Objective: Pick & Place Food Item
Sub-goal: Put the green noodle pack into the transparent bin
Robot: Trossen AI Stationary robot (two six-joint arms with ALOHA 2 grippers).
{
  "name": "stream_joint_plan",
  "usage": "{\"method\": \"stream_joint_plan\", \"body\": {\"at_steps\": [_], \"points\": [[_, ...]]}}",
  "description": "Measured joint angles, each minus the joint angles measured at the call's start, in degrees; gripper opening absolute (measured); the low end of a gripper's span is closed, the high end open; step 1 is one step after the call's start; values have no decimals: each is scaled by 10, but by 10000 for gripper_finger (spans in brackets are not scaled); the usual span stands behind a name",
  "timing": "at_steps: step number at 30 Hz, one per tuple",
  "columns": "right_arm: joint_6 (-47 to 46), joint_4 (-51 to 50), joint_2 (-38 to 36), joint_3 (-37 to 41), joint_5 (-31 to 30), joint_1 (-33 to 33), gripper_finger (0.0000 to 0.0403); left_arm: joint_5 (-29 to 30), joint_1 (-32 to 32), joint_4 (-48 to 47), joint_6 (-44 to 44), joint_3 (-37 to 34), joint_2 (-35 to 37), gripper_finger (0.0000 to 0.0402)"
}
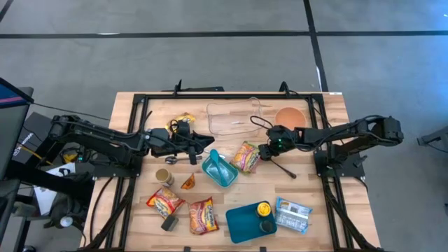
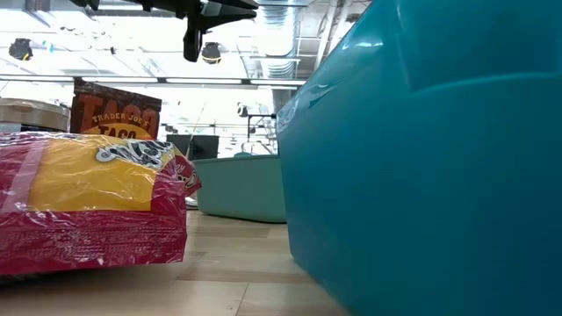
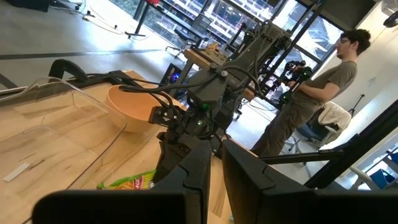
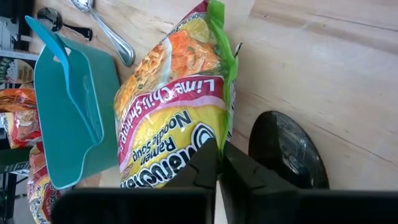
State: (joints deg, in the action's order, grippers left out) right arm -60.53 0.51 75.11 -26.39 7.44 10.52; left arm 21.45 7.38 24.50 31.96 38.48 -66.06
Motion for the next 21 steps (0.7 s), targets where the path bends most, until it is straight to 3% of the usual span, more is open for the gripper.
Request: {"method": "stream_joint_plan", "body": {"at_steps": [10, 21], "points": [[25, 17, -2, 0, 0, 0, 2, -1, 0, 0, 0, 0, 0, 36], [85, 34, -54, 0, 0, 0, 0, -3, 0, 0, 0, 0, 0, 36]]}}
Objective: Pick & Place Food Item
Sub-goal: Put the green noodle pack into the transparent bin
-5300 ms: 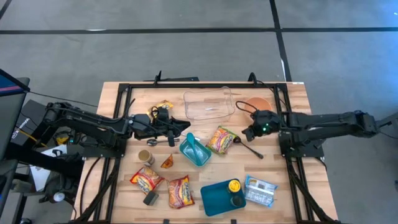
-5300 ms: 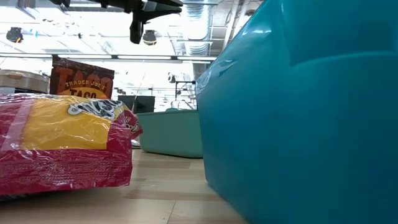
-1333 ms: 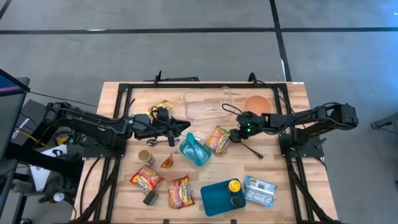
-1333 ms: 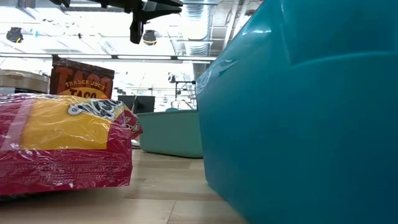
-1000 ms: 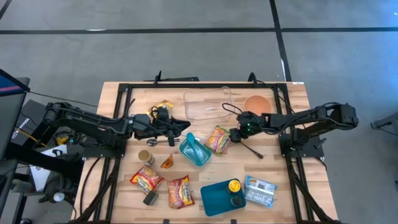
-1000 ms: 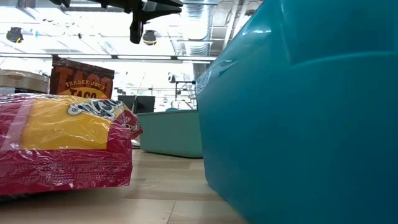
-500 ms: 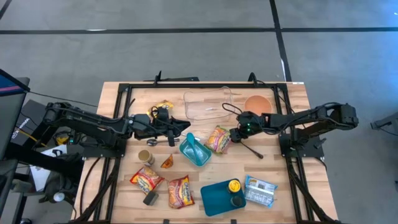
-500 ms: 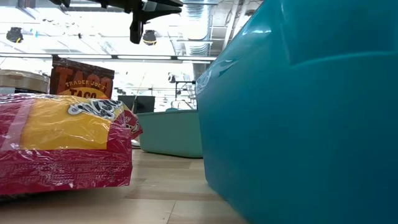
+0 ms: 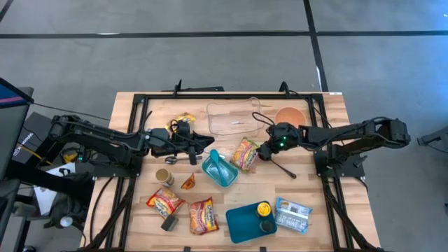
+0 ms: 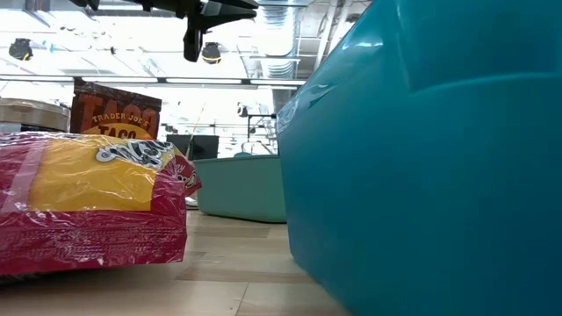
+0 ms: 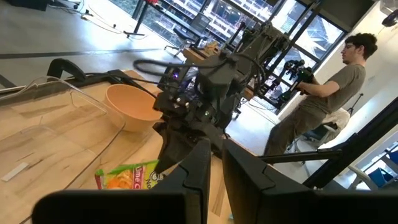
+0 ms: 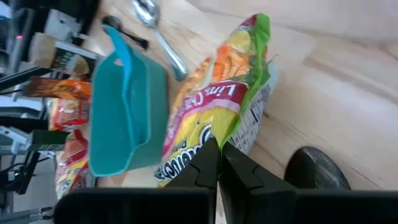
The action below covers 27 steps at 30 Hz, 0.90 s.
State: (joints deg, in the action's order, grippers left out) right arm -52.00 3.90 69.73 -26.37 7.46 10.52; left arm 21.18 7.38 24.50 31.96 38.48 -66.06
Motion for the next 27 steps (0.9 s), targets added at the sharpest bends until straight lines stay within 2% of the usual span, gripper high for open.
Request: {"method": "stream_joint_plan", "body": {"at_steps": [17, 27], "points": [[90, 0, -117, 0, 16, -13, 0, 3, 0, 0, 0, 0, 0, 36], [91, 0, -179, 0, 17, -31, 0, 3, 0, 0, 0, 0, 0, 36]]}}
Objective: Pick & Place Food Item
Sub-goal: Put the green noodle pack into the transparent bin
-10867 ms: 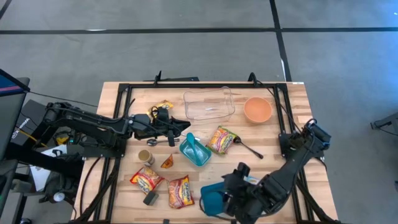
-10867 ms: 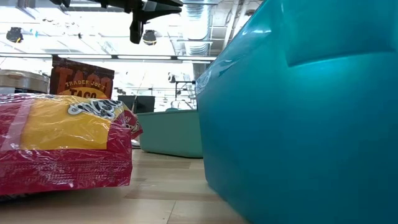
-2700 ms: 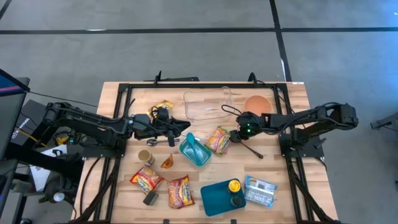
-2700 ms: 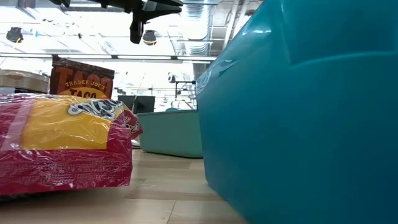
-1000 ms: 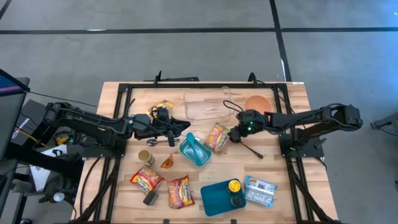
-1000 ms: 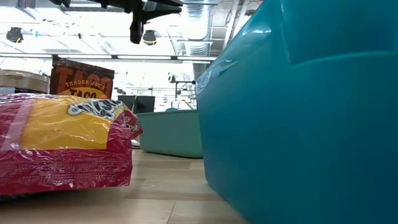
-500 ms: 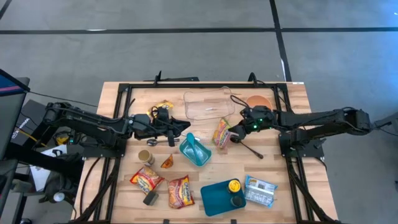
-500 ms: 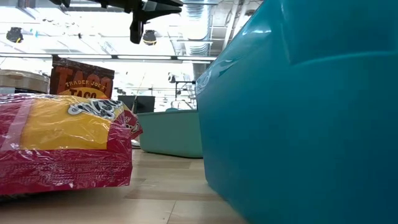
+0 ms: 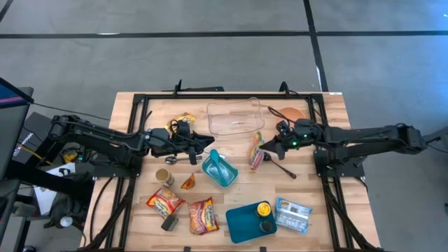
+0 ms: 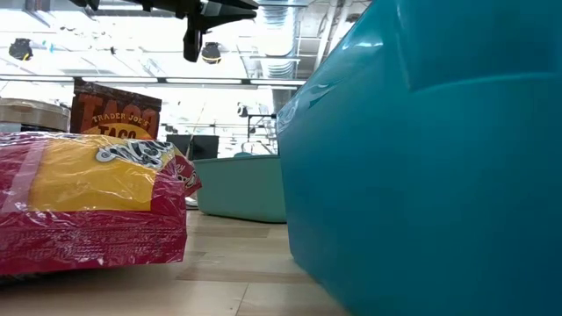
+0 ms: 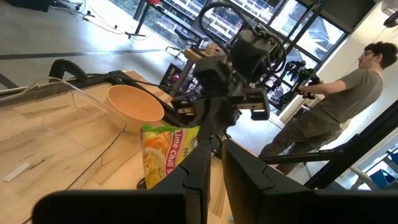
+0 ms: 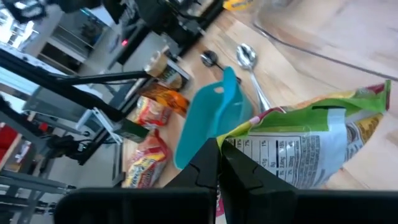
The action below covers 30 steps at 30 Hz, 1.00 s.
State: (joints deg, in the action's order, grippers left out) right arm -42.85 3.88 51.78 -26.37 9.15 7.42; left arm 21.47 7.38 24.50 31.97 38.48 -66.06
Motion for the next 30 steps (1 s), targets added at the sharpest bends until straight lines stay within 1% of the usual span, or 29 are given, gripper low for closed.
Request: {"method": "stream_joint_plan", "body": {"at_steps": [4, 10, 14, 22, 27, 30], "points": [[4, -1, -19, -17, 0, 0, 0, 0, 0, 0, 0, 0, 0, 36], [49, 0, -30, -74, 0, 6, 0, 0, 0, 0, 0, 0, 0, 36], [82, 0, -29, -113, 0, 25, 0, -1, 0, 0, 0, 0, 0, 36], [123, -2, 5, -169, -2, 98, 0, -1, 0, 0, 0, 0, 0, 36], [136, -8, 50, -185, -1, 146, 0, -3, 0, 0, 0, 0, 0, 36], [170, -22, 81, -190, 1, 168, 0, -3, 0, 0, 0, 0, 0, 36]]}}
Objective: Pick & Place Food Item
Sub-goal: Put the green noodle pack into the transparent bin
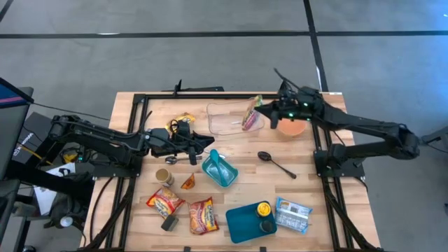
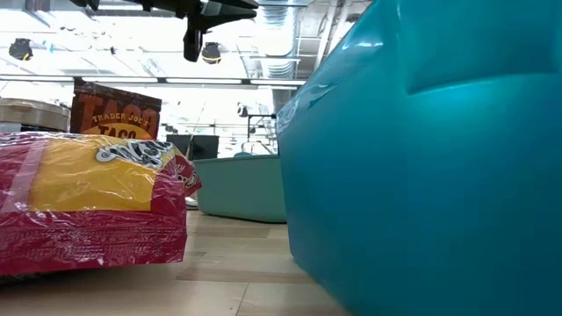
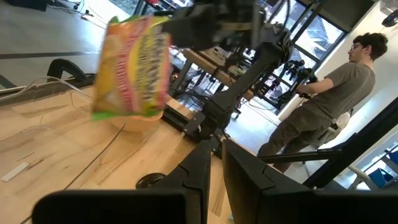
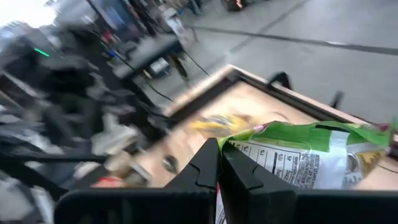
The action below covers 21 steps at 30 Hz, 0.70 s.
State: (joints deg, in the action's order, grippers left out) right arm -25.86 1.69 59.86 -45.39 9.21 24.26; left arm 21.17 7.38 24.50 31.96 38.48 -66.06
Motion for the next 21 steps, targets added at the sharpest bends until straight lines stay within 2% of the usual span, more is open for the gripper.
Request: {"method": "stream_joint_plan", "body": {"at_steps": [13, 21], "points": [[25, -13, 119, -1, 15, 70, 0, 1, 0, 0, 0, 0, 0, 36], [34, -8, 156, -1, 14, 95, 0, 3, 0, 0, 0, 0, 0, 36]]}}
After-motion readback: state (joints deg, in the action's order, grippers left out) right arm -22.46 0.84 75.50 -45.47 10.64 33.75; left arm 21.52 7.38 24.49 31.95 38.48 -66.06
